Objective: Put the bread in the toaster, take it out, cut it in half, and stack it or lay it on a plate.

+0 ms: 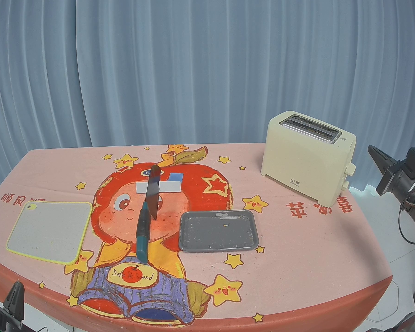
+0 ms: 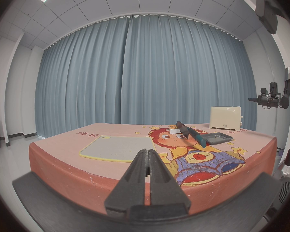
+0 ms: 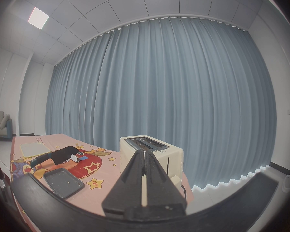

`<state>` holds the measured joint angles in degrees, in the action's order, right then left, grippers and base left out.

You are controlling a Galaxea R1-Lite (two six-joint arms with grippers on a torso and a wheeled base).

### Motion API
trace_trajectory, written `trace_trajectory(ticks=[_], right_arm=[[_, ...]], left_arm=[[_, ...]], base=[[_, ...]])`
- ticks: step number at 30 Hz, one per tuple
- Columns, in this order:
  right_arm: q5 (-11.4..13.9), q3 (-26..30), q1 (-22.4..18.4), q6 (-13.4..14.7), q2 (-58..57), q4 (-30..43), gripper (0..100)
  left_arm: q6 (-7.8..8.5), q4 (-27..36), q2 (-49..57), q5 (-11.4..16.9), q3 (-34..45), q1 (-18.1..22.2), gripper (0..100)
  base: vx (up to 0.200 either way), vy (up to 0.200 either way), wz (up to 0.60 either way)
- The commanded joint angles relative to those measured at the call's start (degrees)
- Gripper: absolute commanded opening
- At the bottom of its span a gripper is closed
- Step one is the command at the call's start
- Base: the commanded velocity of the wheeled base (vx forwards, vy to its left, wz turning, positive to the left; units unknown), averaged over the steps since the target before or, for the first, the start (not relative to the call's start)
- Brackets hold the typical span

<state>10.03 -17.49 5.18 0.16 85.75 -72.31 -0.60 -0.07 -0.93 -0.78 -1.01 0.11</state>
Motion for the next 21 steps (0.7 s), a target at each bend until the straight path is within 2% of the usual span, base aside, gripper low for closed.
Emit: trace_trajectory(ticks=[1,21], right_arm=[[-0.01,0.09,0.09,0.02,0.12,-0.02,0],[-0.01,0.18,0.09,0.02,0.21,0.07,0]], left_arm=[[-0.02,-0.10,0.93,-0.01,1.01,-0.02,0],[-0.02,-0.01,0.93,-0.01,1.01,0.07,0]], base=[[0.000,0.000,0.00],[0.000,0.000,0.00]])
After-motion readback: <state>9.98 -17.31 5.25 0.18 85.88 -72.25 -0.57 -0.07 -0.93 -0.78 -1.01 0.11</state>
